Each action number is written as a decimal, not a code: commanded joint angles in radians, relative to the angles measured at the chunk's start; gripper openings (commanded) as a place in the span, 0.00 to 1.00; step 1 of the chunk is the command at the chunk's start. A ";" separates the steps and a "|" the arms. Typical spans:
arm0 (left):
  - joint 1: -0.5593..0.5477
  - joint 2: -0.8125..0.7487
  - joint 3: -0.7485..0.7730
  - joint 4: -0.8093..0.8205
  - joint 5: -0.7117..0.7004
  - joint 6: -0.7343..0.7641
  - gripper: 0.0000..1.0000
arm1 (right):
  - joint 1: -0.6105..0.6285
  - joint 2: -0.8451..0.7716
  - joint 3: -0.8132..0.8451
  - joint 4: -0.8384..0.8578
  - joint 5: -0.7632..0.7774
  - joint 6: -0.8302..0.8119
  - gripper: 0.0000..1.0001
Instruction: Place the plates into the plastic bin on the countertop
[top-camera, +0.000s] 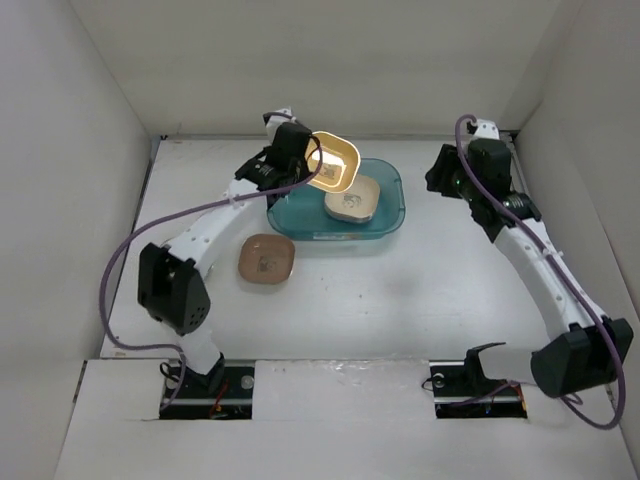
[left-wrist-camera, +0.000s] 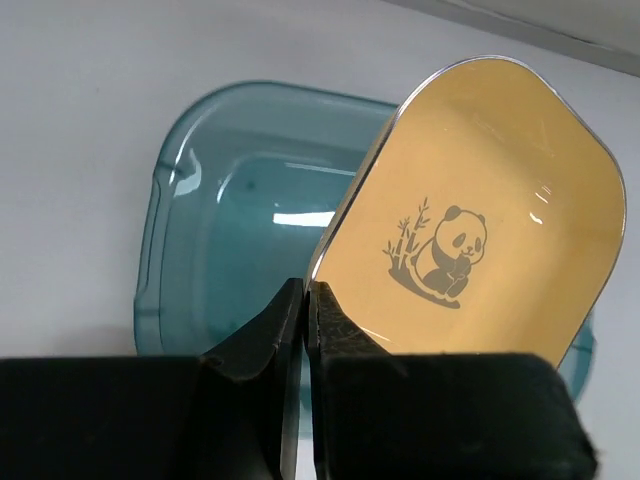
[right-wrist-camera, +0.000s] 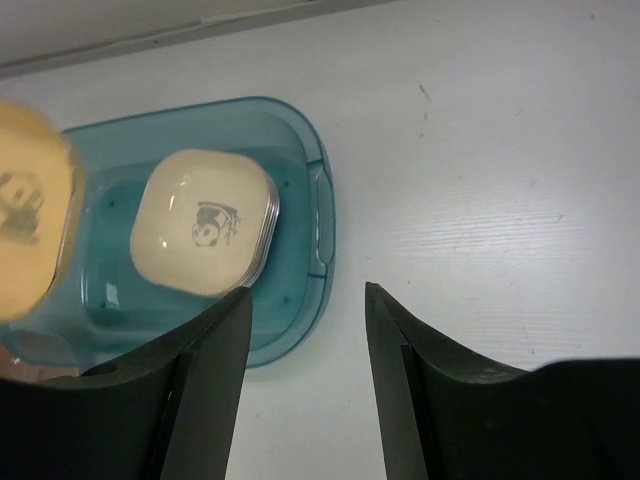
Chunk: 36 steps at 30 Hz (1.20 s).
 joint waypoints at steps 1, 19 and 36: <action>0.013 0.123 0.113 0.065 0.130 0.190 0.00 | 0.055 -0.089 -0.095 0.053 -0.027 -0.047 0.55; 0.032 0.295 0.135 0.134 0.209 0.166 1.00 | 0.753 0.116 -0.344 0.455 0.082 0.186 0.66; 0.213 -0.405 -0.068 -0.265 -0.231 -0.078 1.00 | 0.804 0.743 0.167 0.268 0.167 0.309 0.64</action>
